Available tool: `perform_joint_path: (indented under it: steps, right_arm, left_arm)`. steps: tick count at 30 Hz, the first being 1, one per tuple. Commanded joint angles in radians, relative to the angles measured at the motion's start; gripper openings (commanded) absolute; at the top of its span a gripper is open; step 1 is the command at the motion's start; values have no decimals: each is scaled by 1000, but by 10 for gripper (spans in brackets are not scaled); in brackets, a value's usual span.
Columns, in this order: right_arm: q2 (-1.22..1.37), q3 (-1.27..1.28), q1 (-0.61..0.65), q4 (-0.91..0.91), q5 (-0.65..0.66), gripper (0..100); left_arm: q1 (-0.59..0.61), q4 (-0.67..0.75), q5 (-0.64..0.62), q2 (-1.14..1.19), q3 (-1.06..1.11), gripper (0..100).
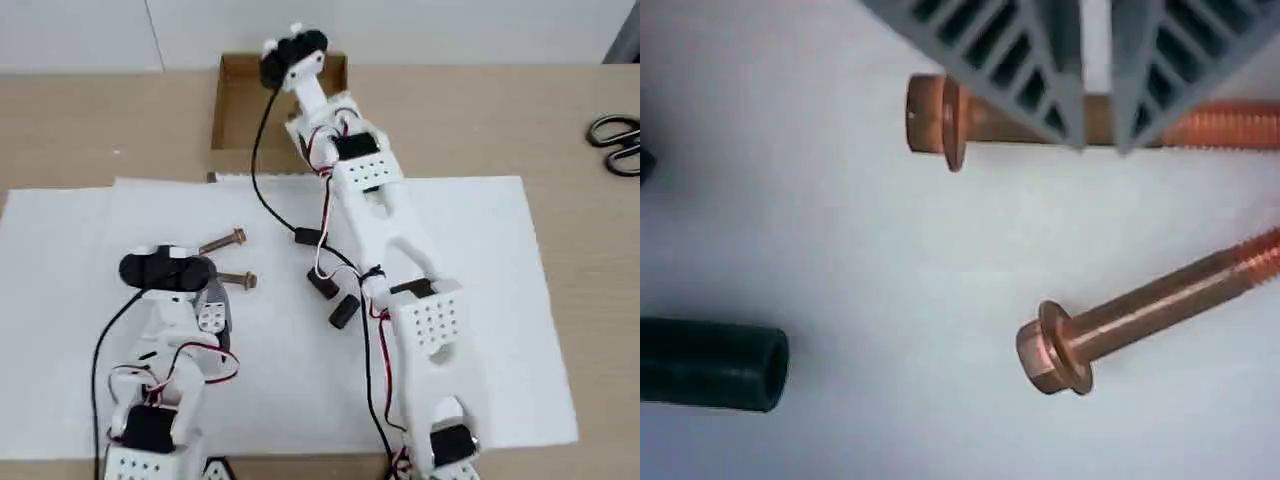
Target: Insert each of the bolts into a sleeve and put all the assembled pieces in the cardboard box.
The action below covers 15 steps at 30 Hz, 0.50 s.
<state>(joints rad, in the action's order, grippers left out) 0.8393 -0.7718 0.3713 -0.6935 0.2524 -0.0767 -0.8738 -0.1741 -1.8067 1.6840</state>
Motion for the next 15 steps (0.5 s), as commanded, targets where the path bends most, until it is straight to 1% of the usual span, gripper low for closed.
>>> perform_joint_path:
  steps: [1, 4, 8, 11, 15]
  right_arm:
    - [-25, -118, 5, -67, 6, 102]
    - [-44, -275, 19, -246, 9, 3]
    - [-64, -436, 35, -544, 8, 12]
    - [-65, -549, 33, -734, 8, 3]
    - [-58, -655, 35, -932, 8, 3]
  left_arm:
    - [11, -5, 0, -8, -2, 6]
    - [11, -5, 0, -8, -2, 6]
    - [11, -5, 0, -8, -2, 6]
    - [11, -5, 0, -8, -2, 6]
    - [11, -5, 0, -8, -2, 6]
